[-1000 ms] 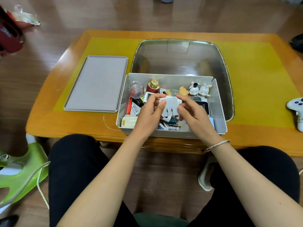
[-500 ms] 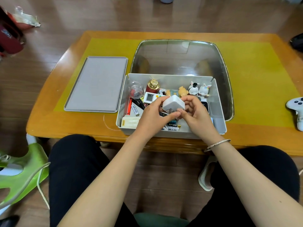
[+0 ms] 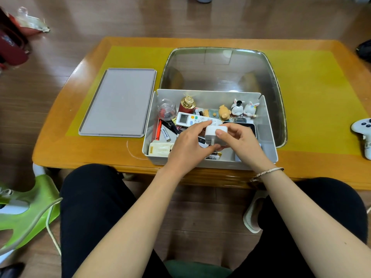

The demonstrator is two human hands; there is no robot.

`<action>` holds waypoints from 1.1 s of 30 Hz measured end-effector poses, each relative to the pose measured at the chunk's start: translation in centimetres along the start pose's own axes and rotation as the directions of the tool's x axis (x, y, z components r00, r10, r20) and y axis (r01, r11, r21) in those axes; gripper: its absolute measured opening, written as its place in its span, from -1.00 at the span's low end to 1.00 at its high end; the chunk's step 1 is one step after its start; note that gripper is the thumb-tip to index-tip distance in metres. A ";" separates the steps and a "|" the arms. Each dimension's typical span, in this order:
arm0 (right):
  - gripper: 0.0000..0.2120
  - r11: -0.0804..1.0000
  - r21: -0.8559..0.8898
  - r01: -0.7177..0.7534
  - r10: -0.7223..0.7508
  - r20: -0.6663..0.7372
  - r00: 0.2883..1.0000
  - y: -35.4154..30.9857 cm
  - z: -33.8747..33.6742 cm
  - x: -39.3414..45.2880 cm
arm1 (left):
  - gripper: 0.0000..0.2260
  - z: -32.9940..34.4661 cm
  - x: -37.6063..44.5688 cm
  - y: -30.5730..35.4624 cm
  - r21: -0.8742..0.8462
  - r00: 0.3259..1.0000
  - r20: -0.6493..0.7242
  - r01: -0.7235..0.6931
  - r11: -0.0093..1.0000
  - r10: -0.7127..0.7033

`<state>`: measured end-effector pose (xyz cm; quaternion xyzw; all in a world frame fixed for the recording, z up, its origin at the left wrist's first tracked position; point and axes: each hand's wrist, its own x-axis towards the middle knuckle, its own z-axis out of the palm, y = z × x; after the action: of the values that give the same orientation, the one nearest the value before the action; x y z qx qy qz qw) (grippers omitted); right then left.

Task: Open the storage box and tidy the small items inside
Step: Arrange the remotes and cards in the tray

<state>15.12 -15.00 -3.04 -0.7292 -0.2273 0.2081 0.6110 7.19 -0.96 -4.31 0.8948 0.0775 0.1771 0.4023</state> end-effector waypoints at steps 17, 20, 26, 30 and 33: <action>-0.67 0.983 0.023 -0.185 0.181 0.123 0.976 0.0 -0.4 0.5 | -0.73 0.4 -0.8 -0.3 0.187 0.970 -0.087 -0.207 0.960 0.226; -0.75 0.985 0.045 -0.167 0.161 0.114 0.980 0.0 -0.5 0.7 | -0.72 0.6 -0.9 -0.2 0.224 0.964 -0.069 -0.237 0.945 0.258; -0.71 0.998 0.037 -0.047 0.044 0.085 0.995 -0.2 -1.2 0.3 | -0.47 0.1 -0.3 -0.4 0.057 0.980 0.040 -0.195 0.979 0.193; -0.74 0.998 -0.023 -0.052 0.054 0.104 0.993 -0.6 -1.7 0.2 | -0.38 0.0 -0.1 -0.7 0.078 0.978 0.114 -0.184 0.980 0.174; -0.77 0.995 -0.096 -0.036 0.048 0.118 0.992 -0.8 -2.2 0.0 | -0.40 0.2 -0.1 -0.7 0.081 0.980 0.123 -0.164 0.983 0.153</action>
<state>16.35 -16.62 -1.86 -0.7477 -0.2578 0.2536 0.5569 7.20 -0.62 -4.99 0.9243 -0.0098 0.1525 0.3497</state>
